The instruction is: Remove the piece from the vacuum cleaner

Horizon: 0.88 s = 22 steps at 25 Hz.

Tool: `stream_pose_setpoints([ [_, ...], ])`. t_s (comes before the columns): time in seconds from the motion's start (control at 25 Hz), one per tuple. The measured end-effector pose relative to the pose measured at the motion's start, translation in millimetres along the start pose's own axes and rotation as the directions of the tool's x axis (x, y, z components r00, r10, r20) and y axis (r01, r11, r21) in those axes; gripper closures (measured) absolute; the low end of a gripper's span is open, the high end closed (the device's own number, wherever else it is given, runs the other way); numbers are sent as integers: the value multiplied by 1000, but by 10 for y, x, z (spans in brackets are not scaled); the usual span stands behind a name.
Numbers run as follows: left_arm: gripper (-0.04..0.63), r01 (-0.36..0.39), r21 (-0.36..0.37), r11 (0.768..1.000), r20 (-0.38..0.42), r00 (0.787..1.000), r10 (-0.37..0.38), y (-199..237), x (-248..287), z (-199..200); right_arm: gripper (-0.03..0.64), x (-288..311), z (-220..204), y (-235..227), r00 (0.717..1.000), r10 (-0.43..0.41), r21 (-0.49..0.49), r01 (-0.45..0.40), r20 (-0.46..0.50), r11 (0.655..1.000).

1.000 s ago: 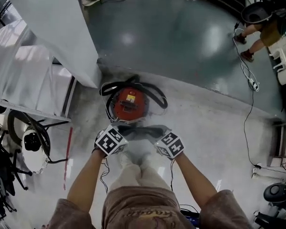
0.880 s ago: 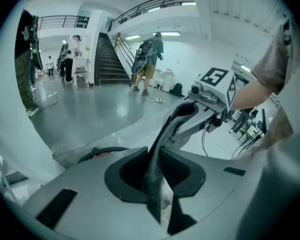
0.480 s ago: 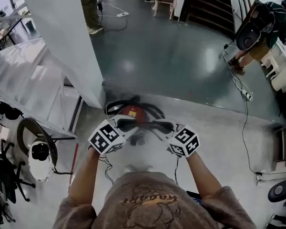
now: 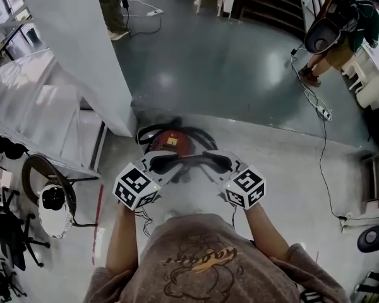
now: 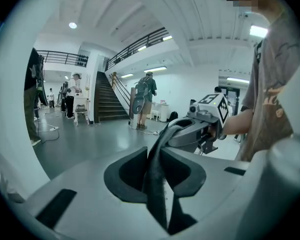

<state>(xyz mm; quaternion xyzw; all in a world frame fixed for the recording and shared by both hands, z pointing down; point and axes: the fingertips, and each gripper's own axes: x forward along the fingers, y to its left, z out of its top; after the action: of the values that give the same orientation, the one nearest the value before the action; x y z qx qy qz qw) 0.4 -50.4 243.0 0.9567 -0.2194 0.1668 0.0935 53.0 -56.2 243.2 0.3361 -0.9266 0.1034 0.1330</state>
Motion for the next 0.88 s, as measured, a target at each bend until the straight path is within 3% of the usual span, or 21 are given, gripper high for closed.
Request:
stream_pose_setpoints([
  [0.28,522,-41,-14,999,50,998,42,-51,34,-171,535,-13,-220,33,998,-8,63,4,54,998],
  [0.6,522,-56,-98,994,44,997,60,-103,93,-468,535,37,-515,63,1000,1,85,-2,19,996],
  [0.88,522,-68,-119,991,51,996,75,-107,16,-493,537,70,-507,132,1000,10,79,-12,20,997],
])
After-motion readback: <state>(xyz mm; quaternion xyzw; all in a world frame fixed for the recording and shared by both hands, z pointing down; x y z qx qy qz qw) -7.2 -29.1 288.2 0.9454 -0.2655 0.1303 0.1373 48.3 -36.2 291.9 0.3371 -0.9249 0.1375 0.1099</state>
